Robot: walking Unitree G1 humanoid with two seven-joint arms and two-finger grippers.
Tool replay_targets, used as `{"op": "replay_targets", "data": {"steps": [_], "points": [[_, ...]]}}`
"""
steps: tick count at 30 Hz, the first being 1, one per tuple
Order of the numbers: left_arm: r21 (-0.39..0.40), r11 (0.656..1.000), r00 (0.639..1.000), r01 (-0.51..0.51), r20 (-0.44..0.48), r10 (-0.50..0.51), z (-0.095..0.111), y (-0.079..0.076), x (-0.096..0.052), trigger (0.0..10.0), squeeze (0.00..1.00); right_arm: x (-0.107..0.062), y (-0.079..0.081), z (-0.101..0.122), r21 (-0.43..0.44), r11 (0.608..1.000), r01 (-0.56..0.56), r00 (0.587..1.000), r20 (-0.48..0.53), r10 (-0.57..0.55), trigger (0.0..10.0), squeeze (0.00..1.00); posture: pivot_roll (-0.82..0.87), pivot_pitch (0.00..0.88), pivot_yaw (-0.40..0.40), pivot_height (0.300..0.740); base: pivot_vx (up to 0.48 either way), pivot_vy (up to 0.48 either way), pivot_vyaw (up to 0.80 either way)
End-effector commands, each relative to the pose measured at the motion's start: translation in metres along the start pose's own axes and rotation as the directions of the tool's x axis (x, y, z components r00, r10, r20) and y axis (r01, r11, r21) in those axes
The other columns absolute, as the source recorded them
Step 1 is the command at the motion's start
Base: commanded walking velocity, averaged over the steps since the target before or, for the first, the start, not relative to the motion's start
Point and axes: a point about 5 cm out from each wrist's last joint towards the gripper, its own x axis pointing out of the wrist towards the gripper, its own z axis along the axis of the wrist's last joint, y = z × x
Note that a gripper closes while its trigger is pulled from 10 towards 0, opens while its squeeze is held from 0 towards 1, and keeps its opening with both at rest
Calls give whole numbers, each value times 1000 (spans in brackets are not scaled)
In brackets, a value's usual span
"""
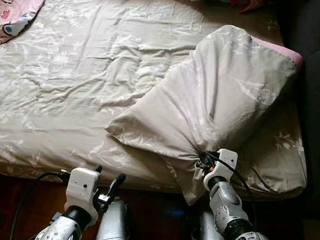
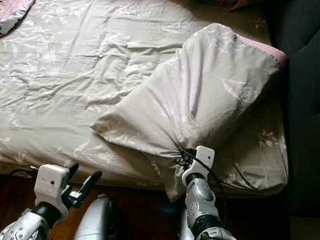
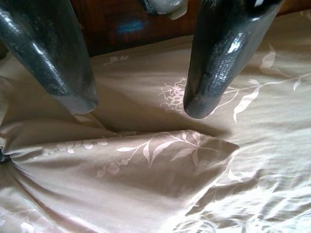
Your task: Clean up the room
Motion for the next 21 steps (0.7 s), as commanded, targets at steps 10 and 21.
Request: {"op": "replay_targets", "data": {"steps": [10, 21], "points": [[-7, 1000, 999, -20, -47, 19, -22, 4, 7, 10000, 0, -12, -13, -29, -109, 994, 11, 994, -111, -24, 10000, 0, 81, 306, 71, 650, 0, 0, 0], [-18, 999, 997, -35, -65, 34, -40, 6, 16, 10000, 0, -23, -37, -39, -118, 992, 41, 990, -128, -56, 10000, 0, 48, 248, 56, 689, 0, 0, 0]]}}
